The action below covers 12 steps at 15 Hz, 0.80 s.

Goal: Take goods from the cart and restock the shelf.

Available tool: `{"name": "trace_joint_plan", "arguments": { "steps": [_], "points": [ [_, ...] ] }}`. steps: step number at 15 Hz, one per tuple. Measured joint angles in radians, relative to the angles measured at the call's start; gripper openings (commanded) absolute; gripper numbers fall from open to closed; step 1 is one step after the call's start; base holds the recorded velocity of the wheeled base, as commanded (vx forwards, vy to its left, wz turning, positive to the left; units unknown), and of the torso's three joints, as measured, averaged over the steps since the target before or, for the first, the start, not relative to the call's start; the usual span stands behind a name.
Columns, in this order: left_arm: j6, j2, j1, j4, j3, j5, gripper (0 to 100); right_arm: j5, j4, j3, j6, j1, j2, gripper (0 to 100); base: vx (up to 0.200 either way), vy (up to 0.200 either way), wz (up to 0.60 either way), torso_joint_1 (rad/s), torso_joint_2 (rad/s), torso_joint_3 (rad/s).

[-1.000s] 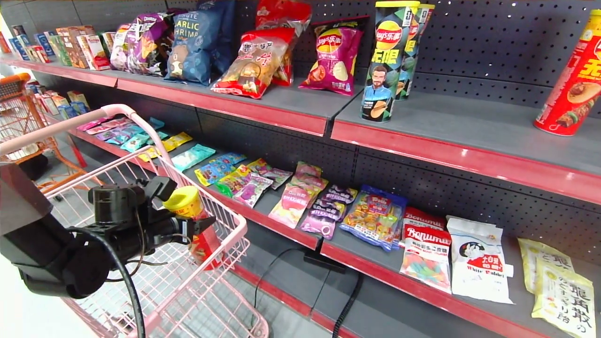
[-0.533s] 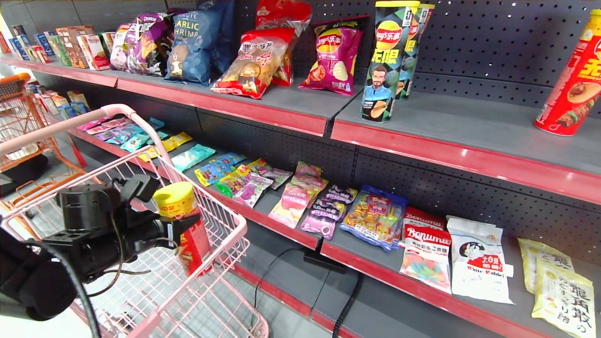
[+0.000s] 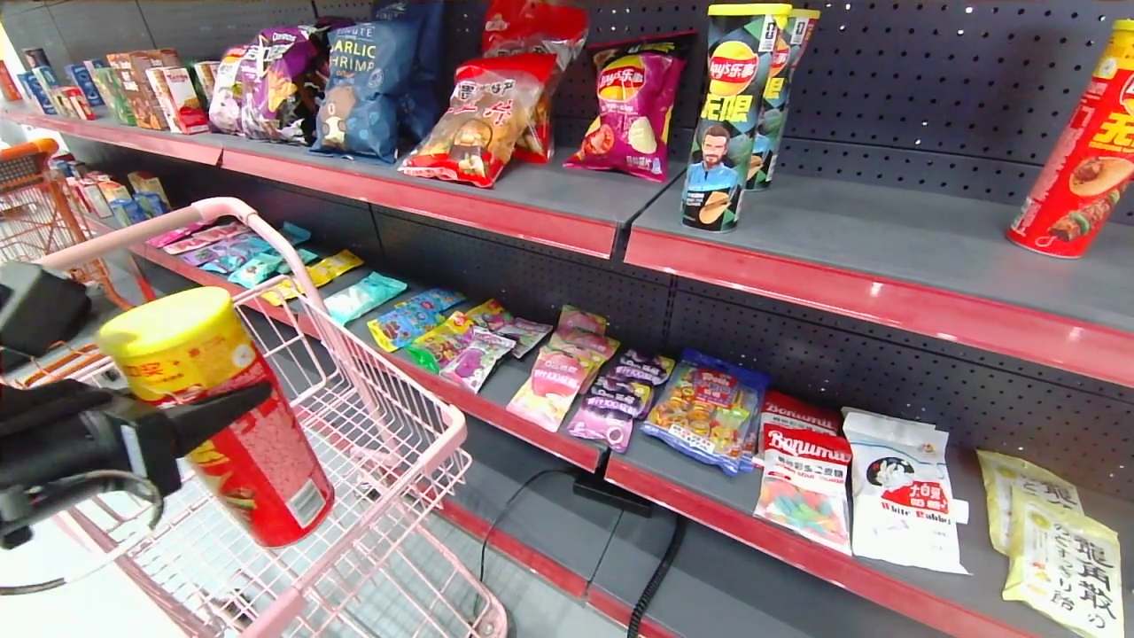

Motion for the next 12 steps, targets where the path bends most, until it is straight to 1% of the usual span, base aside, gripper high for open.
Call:
{"name": "trace_joint_plan", "arguments": {
  "steps": [2,5,6,7,9,10,12],
  "points": [
    [0.010,-0.146,-0.001,0.114,-0.046,-0.003,0,0.000,-0.001,0.000,0.001,0.000,0.000,100,0.000,0.000,0.00,0.129,-0.40,-0.268],
    [0.016,-0.340,-0.005,0.350,-0.078,-0.004,0,0.000,-0.001,0.000,0.001,0.000,0.000,100,0.000,0.000,0.00,0.172,-0.50,-0.321],
    [0.017,-0.392,-0.006,0.397,-0.086,-0.003,0,0.000,0.000,0.000,0.002,0.000,0.000,100,0.000,0.000,0.00,0.198,-0.52,-0.320],
    [0.017,-0.446,-0.005,0.435,-0.092,0.002,0,0.000,-0.001,0.000,0.003,0.000,0.000,100,0.000,0.000,0.00,0.198,-0.55,-0.339],
    [0.017,-0.514,0.000,0.457,-0.093,0.051,0,0.000,-0.001,0.000,0.003,0.000,0.000,100,0.000,0.000,0.00,0.215,-0.55,-0.349],
    [0.016,-0.535,0.001,0.456,-0.092,0.085,0,0.000,-0.001,0.000,0.003,0.000,0.000,100,0.000,0.000,0.00,0.237,-0.58,-0.364],
    [0.016,-0.556,0.002,0.453,-0.091,0.094,0,0.000,-0.001,0.000,0.003,0.000,0.000,100,0.000,0.000,0.00,0.241,-0.59,-0.359]
  ]
}}
